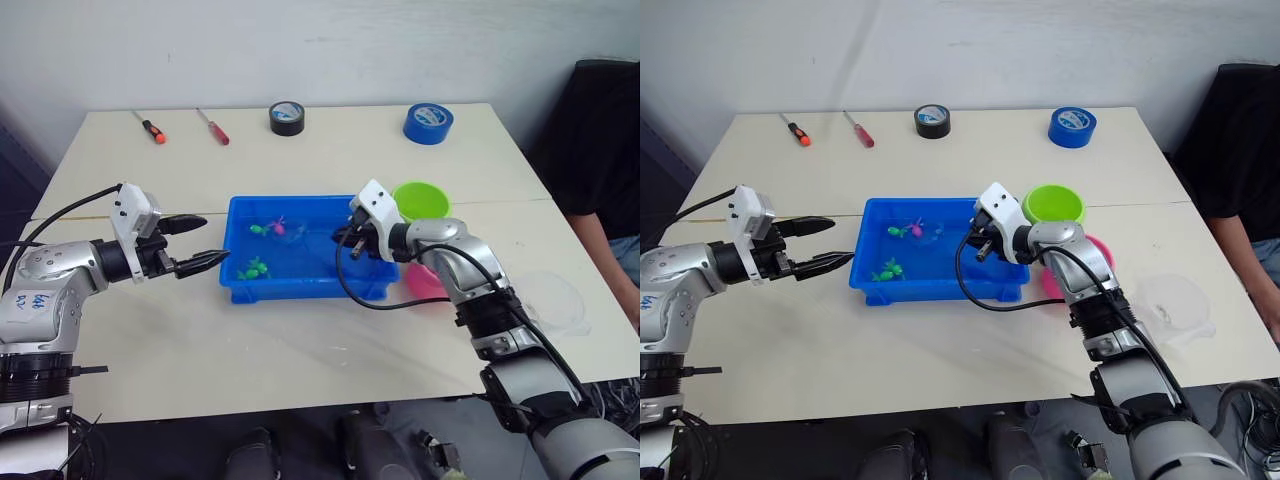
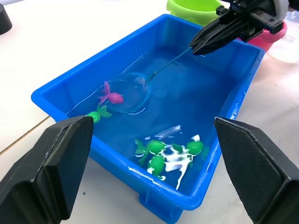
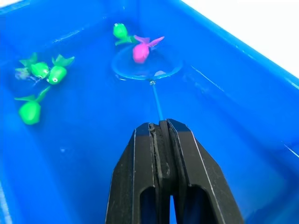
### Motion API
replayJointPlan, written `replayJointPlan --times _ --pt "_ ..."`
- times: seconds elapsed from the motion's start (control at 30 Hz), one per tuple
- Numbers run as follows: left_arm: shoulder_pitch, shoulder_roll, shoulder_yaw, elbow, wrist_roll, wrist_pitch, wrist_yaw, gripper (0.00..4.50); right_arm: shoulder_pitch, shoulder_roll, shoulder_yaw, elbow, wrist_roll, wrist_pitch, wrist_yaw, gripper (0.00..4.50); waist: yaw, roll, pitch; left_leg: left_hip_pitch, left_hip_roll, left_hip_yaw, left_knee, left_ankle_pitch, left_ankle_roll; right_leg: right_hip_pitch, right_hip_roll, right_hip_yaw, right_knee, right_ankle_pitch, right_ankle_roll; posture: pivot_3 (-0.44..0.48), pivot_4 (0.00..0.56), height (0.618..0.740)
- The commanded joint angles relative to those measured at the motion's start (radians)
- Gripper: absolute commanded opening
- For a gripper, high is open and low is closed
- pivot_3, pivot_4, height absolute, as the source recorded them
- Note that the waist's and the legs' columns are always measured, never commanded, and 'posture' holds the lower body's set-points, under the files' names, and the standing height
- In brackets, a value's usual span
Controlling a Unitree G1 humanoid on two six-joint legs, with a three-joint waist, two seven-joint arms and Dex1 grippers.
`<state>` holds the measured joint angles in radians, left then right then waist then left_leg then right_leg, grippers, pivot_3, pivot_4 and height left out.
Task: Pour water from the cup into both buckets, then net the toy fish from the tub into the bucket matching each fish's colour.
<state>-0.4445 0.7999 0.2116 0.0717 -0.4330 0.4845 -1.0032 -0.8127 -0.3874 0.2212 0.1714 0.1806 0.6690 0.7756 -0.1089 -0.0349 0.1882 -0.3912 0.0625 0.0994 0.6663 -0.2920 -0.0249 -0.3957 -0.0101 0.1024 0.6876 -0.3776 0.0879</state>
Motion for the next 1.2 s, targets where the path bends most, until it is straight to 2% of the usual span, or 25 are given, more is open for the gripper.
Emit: replayJointPlan --times 0.03,0.3,0.43,0.53,0.67,0.87,0.93,1.07,1.2 --pt "-0.050 -0.009 -0.009 0.028 -0.016 -0.007 -0.019 4.48 0.052 -0.048 -0.055 -0.186 0.045 0.051 0.016 0.00 0.005 0.000 0.000 0.000 0.000 -0.001 0.000 0.000 0.000 0.000 0.000 -0.001 0.000 0.000 0.000 0.000 0.150 0.740" --pt "-0.209 -0.091 -0.092 0.122 -0.032 0.011 -0.096 4.48 0.261 -0.205 -0.165 -0.541 0.096 0.104 0.006 0.00 0.028 0.000 0.000 -0.001 0.000 -0.002 -0.001 0.000 0.000 0.002 0.001 -0.002 -0.004 0.000 0.000 0.000 0.150 0.740" --pt "-0.249 -0.114 -0.237 0.147 0.052 -0.096 -0.222 4.48 0.456 -0.294 -0.348 -0.772 0.116 0.145 -0.039 0.00 0.037 0.000 0.000 -0.002 -0.001 -0.003 -0.002 0.000 0.000 0.003 0.000 -0.003 -0.008 0.000 0.000 0.000 0.150 0.740" --pt "-0.298 -0.167 -0.250 0.195 0.039 -0.102 -0.235 4.48 0.562 -0.304 -0.470 -0.897 0.174 0.204 -0.062 0.00 0.044 0.000 0.000 -0.002 0.000 -0.003 -0.002 0.000 0.000 0.003 0.001 -0.002 -0.008 0.000 0.000 0.000 0.150 0.740" --pt "-0.376 -0.258 -0.295 0.263 0.046 -0.134 -0.280 4.48 0.693 -0.313 -0.711 -1.065 0.219 0.345 -0.113 0.00 0.054 0.000 0.000 -0.002 0.000 -0.003 -0.002 0.000 -0.001 0.003 0.003 -0.002 -0.007 0.000 0.000 0.000 0.150 0.740" --pt "-0.448 -0.349 -0.317 0.341 0.051 -0.162 -0.315 4.48 0.849 -0.367 -0.983 -1.188 0.284 0.427 -0.065 0.00 0.057 0.000 0.000 -0.001 -0.001 -0.001 -0.002 0.000 0.000 0.004 0.003 0.000 -0.009 0.000 0.000 0.000 0.150 0.740" --pt "-0.460 -0.372 -0.319 0.347 0.047 -0.164 -0.326 4.48 0.934 -0.402 -1.050 -1.211 0.253 0.409 -0.046 0.00 0.059 0.000 0.000 -0.001 -0.001 -0.001 -0.002 0.000 0.000 0.004 0.003 0.000 -0.009 0.000 0.000 0.000 0.150 0.740" --pt "-0.480 -0.400 -0.322 0.365 0.050 -0.173 -0.335 4.48 1.045 -0.443 -1.098 -1.216 0.208 0.334 -0.037 0.00 0.055 0.000 0.000 0.000 -0.001 -0.001 -0.002 0.000 0.000 0.004 0.004 0.002 -0.009 0.000 0.000 0.000 0.150 0.740" --pt "-0.486 -0.414 -0.330 0.386 0.068 -0.200 -0.344 4.48 1.246 -0.497 -1.062 -1.166 -0.042 0.015 -0.020 0.00 0.056 0.000 0.000 0.000 -0.001 0.000 -0.002 0.000 0.000 0.004 0.005 0.003 -0.010 0.000 0.001 0.000 0.150 0.740"
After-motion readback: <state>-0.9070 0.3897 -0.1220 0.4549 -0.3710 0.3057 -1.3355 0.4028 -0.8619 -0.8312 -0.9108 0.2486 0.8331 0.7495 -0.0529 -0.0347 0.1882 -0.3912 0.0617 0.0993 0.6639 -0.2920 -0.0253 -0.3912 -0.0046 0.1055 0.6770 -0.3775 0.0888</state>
